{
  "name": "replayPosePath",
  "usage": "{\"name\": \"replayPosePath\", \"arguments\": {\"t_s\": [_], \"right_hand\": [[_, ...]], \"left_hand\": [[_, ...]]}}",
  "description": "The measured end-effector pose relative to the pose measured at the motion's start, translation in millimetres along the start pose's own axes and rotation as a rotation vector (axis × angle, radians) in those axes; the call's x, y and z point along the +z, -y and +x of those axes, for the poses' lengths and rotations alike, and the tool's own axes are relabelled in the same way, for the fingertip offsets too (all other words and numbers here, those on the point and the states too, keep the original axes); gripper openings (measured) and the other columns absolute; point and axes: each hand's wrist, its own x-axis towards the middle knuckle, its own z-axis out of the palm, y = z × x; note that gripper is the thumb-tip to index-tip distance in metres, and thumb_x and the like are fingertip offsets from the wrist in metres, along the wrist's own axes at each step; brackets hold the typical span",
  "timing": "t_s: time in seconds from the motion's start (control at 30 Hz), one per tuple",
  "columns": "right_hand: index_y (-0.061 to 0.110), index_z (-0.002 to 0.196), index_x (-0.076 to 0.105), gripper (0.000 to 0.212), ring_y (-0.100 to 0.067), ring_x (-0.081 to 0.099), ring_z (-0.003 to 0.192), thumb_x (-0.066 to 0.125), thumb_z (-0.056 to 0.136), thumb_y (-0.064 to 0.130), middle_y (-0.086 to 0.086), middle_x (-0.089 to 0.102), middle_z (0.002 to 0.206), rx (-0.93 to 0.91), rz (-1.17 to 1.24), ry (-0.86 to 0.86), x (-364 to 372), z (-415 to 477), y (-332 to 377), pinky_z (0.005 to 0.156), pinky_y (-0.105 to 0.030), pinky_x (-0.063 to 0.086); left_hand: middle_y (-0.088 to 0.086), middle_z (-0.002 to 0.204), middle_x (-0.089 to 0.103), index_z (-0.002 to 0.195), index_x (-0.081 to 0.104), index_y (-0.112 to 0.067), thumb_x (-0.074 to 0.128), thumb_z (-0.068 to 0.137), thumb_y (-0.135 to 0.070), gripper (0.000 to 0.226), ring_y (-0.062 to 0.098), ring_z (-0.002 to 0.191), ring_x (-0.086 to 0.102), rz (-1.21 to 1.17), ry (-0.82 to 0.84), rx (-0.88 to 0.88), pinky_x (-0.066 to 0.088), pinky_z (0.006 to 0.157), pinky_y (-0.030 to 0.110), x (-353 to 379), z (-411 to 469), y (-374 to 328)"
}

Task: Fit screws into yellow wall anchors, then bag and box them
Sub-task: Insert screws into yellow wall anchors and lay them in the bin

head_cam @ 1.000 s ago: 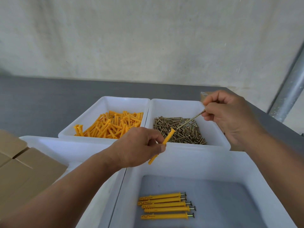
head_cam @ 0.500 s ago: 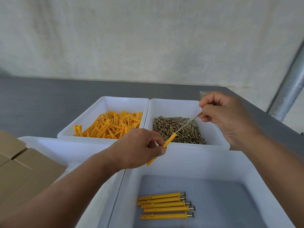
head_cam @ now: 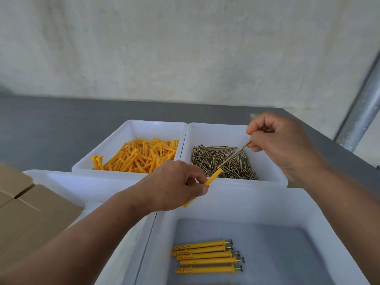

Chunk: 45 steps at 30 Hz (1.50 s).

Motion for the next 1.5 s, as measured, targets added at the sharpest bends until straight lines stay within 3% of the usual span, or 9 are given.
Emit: {"name": "replayPosePath", "arguments": {"t_s": [0.23, 0.47, 0.6, 0.7, 0.83, 1.0, 1.2, 1.3, 1.5], "right_hand": [[0.019, 0.072, 0.064, 0.027, 0.001, 0.064, 0.053, 0.055, 0.082, -0.004, 0.009, 0.062, 0.054, 0.015, -0.026, -0.031, -3.7, 1.7, -3.5, 0.053, -0.012, 0.050], [0.020, 0.072, 0.065, 0.029, -0.001, 0.064, 0.054, 0.057, 0.081, -0.007, 0.012, 0.062, 0.053, 0.024, -0.044, 0.049, 1.3, -0.1, -6.2, 0.062, -0.022, 0.056], [0.021, 0.074, 0.068, 0.029, -0.017, 0.071, 0.067, 0.061, 0.083, -0.006, 0.002, 0.067, 0.063, 0.019, -0.126, 0.259, 0.0, -5.0, -2.0, 0.068, -0.030, 0.059], [0.031, 0.079, 0.068, 0.026, -0.014, 0.069, 0.070, 0.063, 0.085, 0.006, 0.007, 0.071, 0.070, -0.037, -0.388, 0.494, 1.7, -11.9, 1.1, 0.072, -0.037, 0.058], [0.040, 0.090, 0.063, 0.025, 0.000, 0.062, 0.070, 0.060, 0.089, 0.015, 0.016, 0.067, 0.073, -0.083, -0.650, 0.743, 11.4, -21.4, 5.7, 0.061, -0.020, 0.051], [0.040, 0.103, 0.067, 0.025, 0.000, 0.067, 0.066, 0.058, 0.091, 0.020, 0.011, 0.066, 0.080, -0.042, -0.736, 0.854, 14.4, -27.5, 7.1, 0.063, -0.024, 0.056], [0.036, 0.091, 0.066, 0.008, -0.006, 0.070, 0.066, 0.063, 0.091, 0.028, 0.002, 0.071, 0.082, 0.006, -0.760, 0.957, 22.7, -30.3, -1.4, 0.060, -0.027, 0.055], [0.033, 0.091, 0.066, 0.009, -0.008, 0.070, 0.066, 0.063, 0.091, 0.025, 0.001, 0.073, 0.083, 0.009, -0.811, 0.993, 26.1, -33.2, -5.0, 0.054, -0.018, 0.049], [0.024, 0.102, 0.071, 0.015, -0.012, 0.067, 0.084, 0.062, 0.091, 0.021, 0.004, 0.072, 0.096, -0.052, -0.914, 1.076, 38.0, -44.0, -8.3, 0.059, -0.016, 0.043]], "left_hand": [[-0.020, 0.062, 0.060, 0.100, 0.073, -0.026, 0.063, 0.093, -0.033, 0.014, -0.007, 0.057, 0.057, 0.010, 0.006, -0.008, 0.037, 0.052, 0.004, -0.2, -0.1, 0.0], [-0.020, 0.066, 0.060, 0.103, 0.072, -0.026, 0.063, 0.092, -0.034, 0.016, -0.009, 0.058, 0.057, 0.011, 0.009, -0.009, 0.037, 0.052, 0.005, 0.7, 0.2, -1.4], [-0.020, 0.062, 0.059, 0.098, 0.072, -0.028, 0.064, 0.092, -0.034, 0.012, -0.006, 0.058, 0.058, 0.010, 0.014, -0.005, 0.038, 0.055, 0.007, 0.5, -0.5, -0.8], [-0.019, 0.062, 0.060, 0.094, 0.072, -0.028, 0.064, 0.092, -0.033, 0.010, -0.003, 0.058, 0.058, 0.044, 0.019, 0.022, 0.038, 0.054, 0.008, 1.0, -1.8, -1.1], [-0.013, 0.072, 0.065, 0.099, 0.074, -0.026, 0.065, 0.091, -0.033, 0.014, 0.002, 0.066, 0.060, 0.145, 0.060, 0.070, 0.045, 0.060, 0.012, 3.5, -3.7, -3.4], [-0.013, 0.078, 0.064, 0.103, 0.074, -0.027, 0.064, 0.091, -0.035, 0.017, 0.004, 0.073, 0.061, 0.253, 0.093, 0.095, 0.047, 0.067, 0.016, 3.2, -4.5, -6.3], [-0.012, 0.081, 0.070, 0.096, 0.075, -0.028, 0.066, 0.090, -0.032, 0.012, 0.003, 0.075, 0.063, 0.231, 0.126, 0.107, 0.052, 0.070, 0.020, 3.9, -4.4, -6.5], [-0.011, 0.077, 0.071, 0.088, 0.075, -0.025, 0.065, 0.088, -0.028, 0.010, 0.002, 0.073, 0.064, 0.169, 0.054, 0.113, 0.052, 0.068, 0.018, 3.1, -4.4, -3.3], [-0.009, 0.076, 0.070, 0.083, 0.075, -0.023, 0.063, 0.088, -0.022, 0.013, 0.005, 0.071, 0.062, 0.216, -0.358, 0.043, 0.048, 0.066, 0.019, -3.0, 3.1, 12.8]]}}
